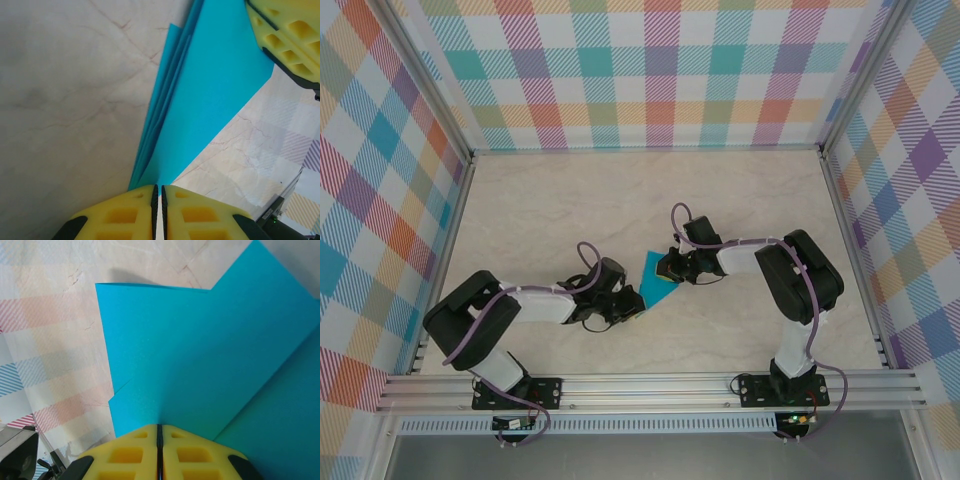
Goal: Fold a paper plane with a square sheet of paper (pick it up from the middle)
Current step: Fourth fold the wing at the center of the table.
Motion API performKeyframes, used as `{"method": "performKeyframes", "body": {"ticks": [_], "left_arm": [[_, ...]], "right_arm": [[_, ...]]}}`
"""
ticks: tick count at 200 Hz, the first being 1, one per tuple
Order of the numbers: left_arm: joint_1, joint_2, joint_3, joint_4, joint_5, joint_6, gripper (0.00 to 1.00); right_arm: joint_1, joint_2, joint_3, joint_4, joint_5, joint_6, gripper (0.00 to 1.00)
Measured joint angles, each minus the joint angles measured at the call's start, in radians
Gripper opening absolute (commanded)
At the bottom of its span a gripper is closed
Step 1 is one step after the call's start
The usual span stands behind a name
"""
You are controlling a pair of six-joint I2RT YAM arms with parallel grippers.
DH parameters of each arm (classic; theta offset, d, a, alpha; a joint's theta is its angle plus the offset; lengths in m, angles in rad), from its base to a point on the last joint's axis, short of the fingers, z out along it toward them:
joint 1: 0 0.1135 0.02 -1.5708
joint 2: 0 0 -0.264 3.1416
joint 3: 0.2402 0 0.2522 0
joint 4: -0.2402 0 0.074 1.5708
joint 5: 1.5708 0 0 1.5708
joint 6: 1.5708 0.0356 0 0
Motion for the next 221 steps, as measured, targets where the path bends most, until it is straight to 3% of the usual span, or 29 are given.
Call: {"method": "performKeyframes", "body": {"ticks": [96, 154, 221], "left_arm": [[0.0, -0.219, -0.078, -0.197, -0.056, 0.027, 0.16], [0.0, -0.179, 0.041, -0.218, -0.059, 0.057, 0.16], [0.0, -0.213, 0.061, -0.316, -0.176, 0.075, 0.17]], "right_arm": [[0.0, 0.0, 0.0, 0.0, 0.0, -0.001, 0.1], [0.0, 0.001, 0.0, 0.0, -0.008, -0.008, 0.1], [0.043, 0.001, 0.014, -0.032, -0.01, -0.171, 0.1]]}}
